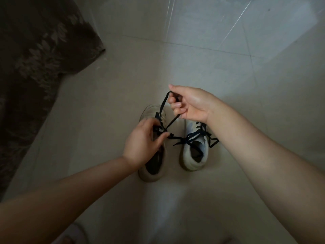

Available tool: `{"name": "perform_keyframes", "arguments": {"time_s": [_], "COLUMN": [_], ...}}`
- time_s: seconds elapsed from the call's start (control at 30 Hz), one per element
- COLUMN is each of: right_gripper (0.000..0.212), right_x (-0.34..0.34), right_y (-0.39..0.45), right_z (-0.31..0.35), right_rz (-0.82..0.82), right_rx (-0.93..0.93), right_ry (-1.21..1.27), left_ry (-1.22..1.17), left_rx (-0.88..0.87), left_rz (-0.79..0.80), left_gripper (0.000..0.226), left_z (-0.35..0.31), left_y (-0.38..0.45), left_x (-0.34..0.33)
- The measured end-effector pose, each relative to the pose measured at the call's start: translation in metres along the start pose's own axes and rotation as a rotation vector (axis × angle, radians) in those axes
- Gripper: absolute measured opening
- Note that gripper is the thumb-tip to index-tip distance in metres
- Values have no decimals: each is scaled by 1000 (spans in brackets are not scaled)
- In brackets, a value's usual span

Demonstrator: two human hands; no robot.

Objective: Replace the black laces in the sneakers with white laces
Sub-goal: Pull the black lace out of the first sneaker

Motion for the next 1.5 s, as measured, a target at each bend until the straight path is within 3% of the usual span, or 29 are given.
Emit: {"name": "perform_keyframes", "arguments": {"time_s": [0.1, 0.2, 0.23, 0.3, 0.37, 0.47, 0.6, 0.77, 0.87, 0.93, 1.03, 1.13, 1.27, 1.37, 1.43, 1.5], "right_gripper": [27, 22, 22, 24, 22, 12, 20, 18, 19, 22, 21, 23, 19, 37, 49, 53], "right_x": [-9, -6, 1, 23, 31, 24, 14, 15, 16, 19, 31, 47, 46, 35, 25, 20], "right_y": [-4, -1, 3, 5, 4, -1, 1, 2, 1, 0, -2, -3, -1, 0, 0, 3], "right_z": [-1, -3, -7, -19, -38, -62, -60, -64, -65, -59, -34, -12, -29, -58, -77, -84], "right_rz": [22, -39, -98, -220, -131, 26, -55, -18, 6, -28, -192, -308, -234, -75, 30, 41], "right_rx": [-40, 17, 68, 164, 177, 216, 337, 309, 248, 224, 224, 277, 189, 27, -67, -41], "right_ry": [92, 115, -3, -501, -916, -1098, -1148, -1060, -946, -785, -350, -159, -272, -592, -680, -773], "left_ry": [99, 0, -59, -152, -162, -173, -164, 256, 329, 295, 272, 281, 268, 263, 263, 263], "left_rx": [-32, -14, 20, 106, 134, 122, 121, 49, -13, -24, -33, -36, -43, -50, -60, -75], "left_rz": [42, 62, 67, 98, 107, 109, 58, 64, 94, 89, 61, 67, 61, 51, 47, 48], "left_gripper": [22, 16, 17, 25, 33, 33, 31, 27, 23, 20, 22, 26, 25, 26, 25, 22], "left_z": [-16, -20, -18, -13, -7, -6, -1, 13, 13, 13, 14, 14, 14, 15, 15, 15], "left_y": [15, 22, 24, 28, 31, 32, 23, -8, -12, -14, -17, -16, -16, -16, -16, -16], "left_x": [-2, -6, -6, -4, -2, -2, -6, -16, -21, -22, -23, -23, -21, -20, -20, -21]}}
Point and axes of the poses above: each hand's wrist, its own y-axis towards the middle knuckle, its own x-axis out of the back of the hand, z = x × y, the point moved 5 cm from there along y, towards the middle knuckle, and after that the axes turned 9 degrees about x, right-handed, at the moved point
